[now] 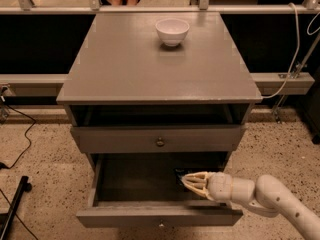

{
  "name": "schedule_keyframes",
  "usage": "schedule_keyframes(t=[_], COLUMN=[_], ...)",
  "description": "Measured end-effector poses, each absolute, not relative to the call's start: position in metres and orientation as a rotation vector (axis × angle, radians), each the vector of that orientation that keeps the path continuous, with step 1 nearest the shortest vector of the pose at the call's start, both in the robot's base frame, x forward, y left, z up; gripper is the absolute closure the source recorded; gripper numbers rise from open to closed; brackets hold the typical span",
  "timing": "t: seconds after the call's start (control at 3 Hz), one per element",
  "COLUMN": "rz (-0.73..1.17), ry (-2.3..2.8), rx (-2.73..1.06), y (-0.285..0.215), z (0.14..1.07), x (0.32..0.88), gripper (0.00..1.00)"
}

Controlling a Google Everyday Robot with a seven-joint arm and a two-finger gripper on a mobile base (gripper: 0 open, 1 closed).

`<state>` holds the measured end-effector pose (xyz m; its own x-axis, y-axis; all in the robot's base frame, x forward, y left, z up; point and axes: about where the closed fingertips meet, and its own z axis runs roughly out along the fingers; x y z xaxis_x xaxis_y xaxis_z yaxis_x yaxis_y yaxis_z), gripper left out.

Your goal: Pick rxbar blueberry from middle drawer and place on counter

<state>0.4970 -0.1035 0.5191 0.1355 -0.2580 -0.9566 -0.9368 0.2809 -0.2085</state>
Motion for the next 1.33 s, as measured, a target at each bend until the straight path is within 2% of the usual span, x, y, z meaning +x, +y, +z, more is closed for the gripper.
schedule_keyframes(t=[1.33], rz=[0.436], ry=[1.147], rx=[-1.349], y=[-0.175], z=[0.699], x=[0.498], gripper=[1.00])
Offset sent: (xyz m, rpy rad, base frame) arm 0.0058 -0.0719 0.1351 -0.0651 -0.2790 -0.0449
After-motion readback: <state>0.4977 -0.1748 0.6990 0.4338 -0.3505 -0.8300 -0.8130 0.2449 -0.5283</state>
